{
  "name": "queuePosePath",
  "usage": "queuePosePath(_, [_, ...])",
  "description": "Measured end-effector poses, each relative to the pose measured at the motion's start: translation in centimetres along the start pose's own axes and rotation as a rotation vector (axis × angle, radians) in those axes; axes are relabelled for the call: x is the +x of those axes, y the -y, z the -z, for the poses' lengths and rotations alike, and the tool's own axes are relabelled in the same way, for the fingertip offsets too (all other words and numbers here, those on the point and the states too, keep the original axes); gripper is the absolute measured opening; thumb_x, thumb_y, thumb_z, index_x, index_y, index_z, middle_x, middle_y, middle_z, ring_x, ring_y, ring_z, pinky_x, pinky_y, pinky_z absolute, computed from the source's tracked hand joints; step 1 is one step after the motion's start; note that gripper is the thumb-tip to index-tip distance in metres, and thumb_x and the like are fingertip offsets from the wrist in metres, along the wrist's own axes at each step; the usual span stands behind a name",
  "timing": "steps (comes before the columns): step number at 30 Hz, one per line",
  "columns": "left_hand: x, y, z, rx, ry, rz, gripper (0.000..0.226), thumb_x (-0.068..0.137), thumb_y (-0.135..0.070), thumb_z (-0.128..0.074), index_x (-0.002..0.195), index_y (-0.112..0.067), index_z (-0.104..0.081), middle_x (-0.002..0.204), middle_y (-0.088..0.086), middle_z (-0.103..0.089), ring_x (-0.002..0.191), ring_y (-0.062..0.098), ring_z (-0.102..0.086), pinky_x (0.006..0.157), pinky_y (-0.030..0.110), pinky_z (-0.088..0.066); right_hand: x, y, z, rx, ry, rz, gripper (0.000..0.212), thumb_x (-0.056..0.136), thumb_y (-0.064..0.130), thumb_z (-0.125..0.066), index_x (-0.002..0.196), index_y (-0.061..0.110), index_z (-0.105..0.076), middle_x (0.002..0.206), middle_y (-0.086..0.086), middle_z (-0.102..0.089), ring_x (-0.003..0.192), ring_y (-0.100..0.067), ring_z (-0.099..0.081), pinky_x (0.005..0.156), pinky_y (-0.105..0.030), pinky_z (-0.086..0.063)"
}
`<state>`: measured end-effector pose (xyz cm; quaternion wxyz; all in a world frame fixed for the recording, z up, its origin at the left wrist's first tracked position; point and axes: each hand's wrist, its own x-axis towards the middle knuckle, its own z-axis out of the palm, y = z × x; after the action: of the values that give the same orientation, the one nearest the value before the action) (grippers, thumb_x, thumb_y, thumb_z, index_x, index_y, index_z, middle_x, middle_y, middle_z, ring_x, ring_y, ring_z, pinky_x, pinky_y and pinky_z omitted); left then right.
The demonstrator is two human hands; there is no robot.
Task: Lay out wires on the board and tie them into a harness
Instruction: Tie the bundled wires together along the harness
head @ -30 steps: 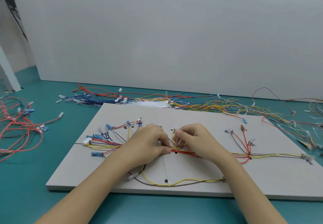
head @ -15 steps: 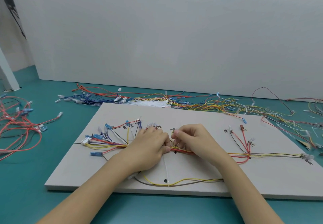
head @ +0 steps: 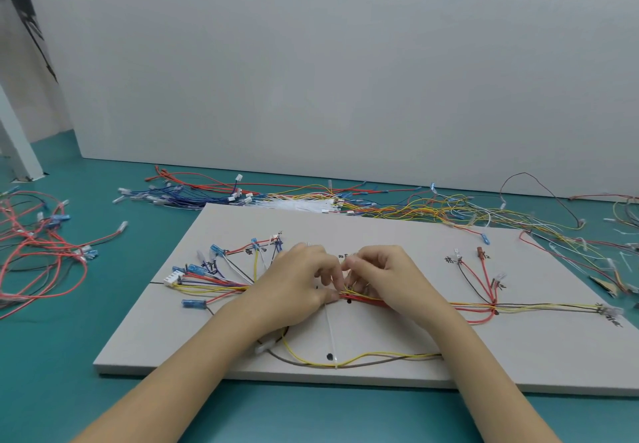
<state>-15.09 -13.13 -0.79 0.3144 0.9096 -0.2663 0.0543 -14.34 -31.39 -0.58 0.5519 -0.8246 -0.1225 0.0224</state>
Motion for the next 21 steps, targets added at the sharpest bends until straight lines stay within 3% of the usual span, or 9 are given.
queuePosePath(3, [-0.1, -0.3, -0.3, 0.147, 0.003, -0.027, 0.009, 0.080, -0.035, -0.067, 0.080, -0.042, -0.072, 0.081, -0.014, -0.056, 0.090, 0.006, -0.039, 0.077, 0.030, -0.025, -0.1, 0.1, -0.2, 0.031, -0.003, -0.009, 0.031, 0.099, 0.017, -0.052, 0.088, -0.005, -0.070, 0.063, -0.007, -0.058, 0.054, -0.008, -0.051, 0.051, -0.014, -0.039])
queuePosePath(6, [-0.3, -0.5, -0.1, 0.051, 0.091, 0.026, 0.024, 0.066, -0.042, -0.062, 0.087, -0.043, -0.074, 0.088, -0.012, -0.058, 0.094, 0.008, -0.046, 0.085, 0.032, -0.040, -0.1, 0.1, -0.5, 0.028, -0.036, 0.012, 0.024, 0.094, 0.007, -0.059, 0.081, -0.011, -0.068, 0.063, -0.010, -0.056, 0.057, -0.012, -0.049, 0.054, -0.017, -0.041])
queuePosePath(8, [-0.4, -0.5, 0.5, -0.027, 0.167, 0.049, 0.030, 0.064, -0.046, -0.074, 0.093, -0.039, -0.075, 0.093, -0.012, -0.056, 0.095, 0.007, -0.051, 0.087, 0.031, -0.046, 0.1, 0.1, -0.6, 0.044, -0.095, 0.020, 0.016, 0.091, 0.000, -0.061, 0.077, -0.005, -0.068, 0.066, -0.017, -0.061, 0.060, -0.015, -0.054, 0.054, -0.018, -0.044])
queuePosePath(11, [-0.3, -0.2, 0.9, -0.076, 0.229, 0.063, 0.036, 0.066, -0.043, -0.085, 0.099, -0.033, -0.076, 0.097, -0.013, -0.058, 0.094, 0.001, -0.055, 0.087, 0.024, -0.047, 0.2, 0.1, -0.7, 0.081, -0.140, -0.001, 0.005, 0.088, -0.001, -0.064, 0.090, 0.001, -0.069, 0.064, -0.015, -0.063, 0.050, -0.012, -0.056, 0.049, -0.018, -0.045])
queuePosePath(14, [-0.1, 0.0, 0.5, -0.092, 0.199, 0.045, 0.028, 0.071, -0.038, -0.084, 0.097, -0.031, -0.077, 0.096, -0.011, -0.061, 0.094, 0.001, -0.055, 0.085, 0.020, -0.044, 0.2, -0.1, -0.7, 0.080, -0.123, -0.008, 0.009, 0.091, -0.001, -0.061, 0.090, 0.002, -0.069, 0.065, -0.011, -0.063, 0.053, -0.015, -0.055, 0.052, -0.020, -0.046])
queuePosePath(18, [0.0, 0.2, 0.0, -0.112, 0.144, 0.027, 0.011, 0.077, -0.036, -0.079, 0.086, -0.031, -0.077, 0.089, -0.009, -0.063, 0.091, 0.007, -0.056, 0.084, 0.032, -0.046, 0.1, -0.1, -0.6, 0.041, -0.085, -0.020, 0.019, 0.098, 0.005, -0.051, 0.093, 0.002, -0.069, 0.069, -0.006, -0.063, 0.060, -0.015, -0.055, 0.055, -0.020, -0.046])
queuePosePath(21, [0.0, -0.1, -0.6, -0.028, 0.035, 0.012, 0.011, 0.084, -0.040, -0.070, 0.081, -0.030, -0.071, 0.084, -0.018, -0.057, 0.094, 0.008, -0.047, 0.087, 0.034, -0.035, -0.1, -0.1, -0.6, 0.010, -0.086, 0.004, 0.020, 0.097, 0.007, -0.053, 0.096, 0.000, -0.071, 0.072, -0.003, -0.062, 0.061, -0.015, -0.055, 0.057, -0.022, -0.046])
